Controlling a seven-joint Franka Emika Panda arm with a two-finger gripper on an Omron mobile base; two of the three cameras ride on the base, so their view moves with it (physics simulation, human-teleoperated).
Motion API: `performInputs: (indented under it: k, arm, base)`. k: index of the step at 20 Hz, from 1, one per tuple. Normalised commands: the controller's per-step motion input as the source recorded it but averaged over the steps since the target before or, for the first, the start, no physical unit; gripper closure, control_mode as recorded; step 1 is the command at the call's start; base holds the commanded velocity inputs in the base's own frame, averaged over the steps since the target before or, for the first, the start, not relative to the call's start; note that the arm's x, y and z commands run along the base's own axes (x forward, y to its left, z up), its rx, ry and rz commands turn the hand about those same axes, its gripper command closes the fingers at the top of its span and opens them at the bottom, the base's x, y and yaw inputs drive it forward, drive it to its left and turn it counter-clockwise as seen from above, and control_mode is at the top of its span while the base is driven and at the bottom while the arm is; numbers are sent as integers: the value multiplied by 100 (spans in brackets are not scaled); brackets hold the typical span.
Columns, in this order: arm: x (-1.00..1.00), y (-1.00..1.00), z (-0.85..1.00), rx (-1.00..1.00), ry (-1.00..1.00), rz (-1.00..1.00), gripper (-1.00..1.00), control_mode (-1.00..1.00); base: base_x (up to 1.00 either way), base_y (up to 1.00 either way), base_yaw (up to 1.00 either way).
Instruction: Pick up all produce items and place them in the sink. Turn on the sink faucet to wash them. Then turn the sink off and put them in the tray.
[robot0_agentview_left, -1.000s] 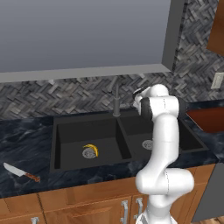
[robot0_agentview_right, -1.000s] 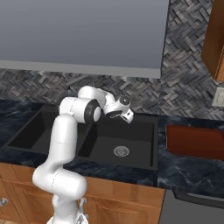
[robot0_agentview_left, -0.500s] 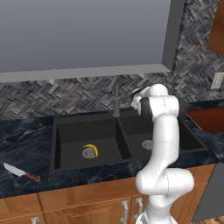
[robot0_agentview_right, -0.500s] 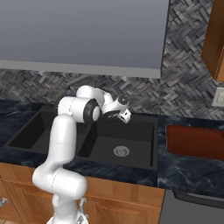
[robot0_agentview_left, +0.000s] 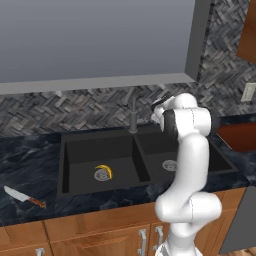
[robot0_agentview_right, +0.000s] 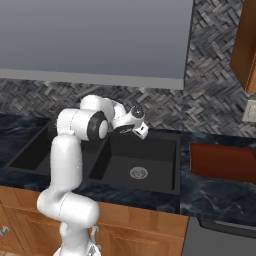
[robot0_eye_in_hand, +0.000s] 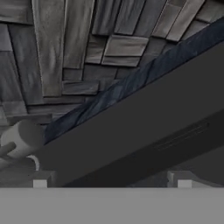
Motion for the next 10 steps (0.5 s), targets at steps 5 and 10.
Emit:
performInputs:
  k: [5, 10]
  arm:
    - [-100, 0, 60, -7, -15, 0, -100, -100]
    - [-95, 26, 47, -5, -6, 0, -100, -100]
  base:
    - [0, 0, 0]
    - [0, 0, 0]
